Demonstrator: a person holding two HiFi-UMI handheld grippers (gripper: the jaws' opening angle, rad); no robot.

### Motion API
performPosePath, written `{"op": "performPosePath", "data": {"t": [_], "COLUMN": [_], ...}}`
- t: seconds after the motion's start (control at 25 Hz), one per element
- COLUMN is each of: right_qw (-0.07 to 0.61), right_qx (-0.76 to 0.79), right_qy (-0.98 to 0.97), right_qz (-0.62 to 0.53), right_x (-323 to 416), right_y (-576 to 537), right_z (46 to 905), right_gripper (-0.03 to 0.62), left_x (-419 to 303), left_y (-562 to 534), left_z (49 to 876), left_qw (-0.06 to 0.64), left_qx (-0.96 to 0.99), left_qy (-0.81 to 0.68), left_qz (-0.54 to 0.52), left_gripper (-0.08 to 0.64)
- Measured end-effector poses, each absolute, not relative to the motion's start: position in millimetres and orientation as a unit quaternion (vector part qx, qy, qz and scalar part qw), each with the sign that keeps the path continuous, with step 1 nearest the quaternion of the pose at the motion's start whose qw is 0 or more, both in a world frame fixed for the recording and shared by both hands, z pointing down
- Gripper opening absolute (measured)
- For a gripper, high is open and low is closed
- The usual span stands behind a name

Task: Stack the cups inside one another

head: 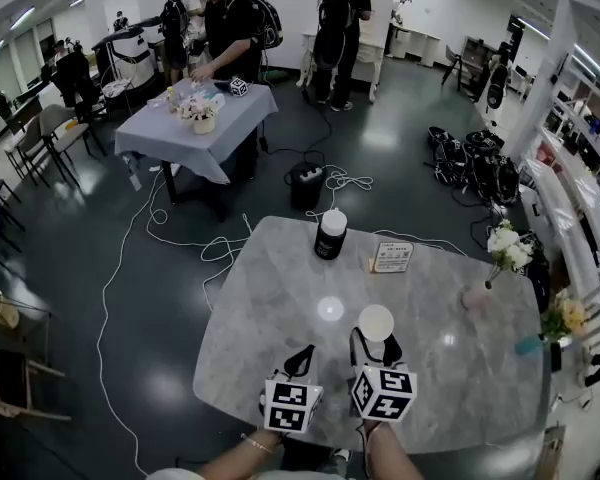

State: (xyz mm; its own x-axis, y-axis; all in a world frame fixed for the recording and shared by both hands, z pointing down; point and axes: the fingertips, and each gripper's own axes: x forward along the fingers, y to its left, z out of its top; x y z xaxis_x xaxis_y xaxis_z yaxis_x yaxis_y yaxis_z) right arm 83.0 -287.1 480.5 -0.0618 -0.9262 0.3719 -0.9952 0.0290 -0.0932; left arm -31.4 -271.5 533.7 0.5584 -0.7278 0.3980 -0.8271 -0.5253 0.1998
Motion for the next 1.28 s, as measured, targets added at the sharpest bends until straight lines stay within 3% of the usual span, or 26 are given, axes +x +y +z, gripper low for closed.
{"op": "performPosePath", "data": {"t": [0.72, 1.28], "right_qw": [0.082, 0.101], "right_qx": [0.669, 0.583], "right_qy": [-0.718, -0.789], "right_qz": [0.173, 0.165], "right_x": [133, 150], "right_y": [-212, -170], "right_z": [479, 492], "right_gripper": [0.245, 0.244], "left_x": [29, 55], "left_y": [-217, -152], "left_z": [518, 522], "left_qw": [0.157, 0.165], "left_qx": [0.872, 0.828], "left_qy": [-0.435, -0.513], "left_qz": [0.158, 0.152], "left_gripper": [-0.005, -0.005]}}
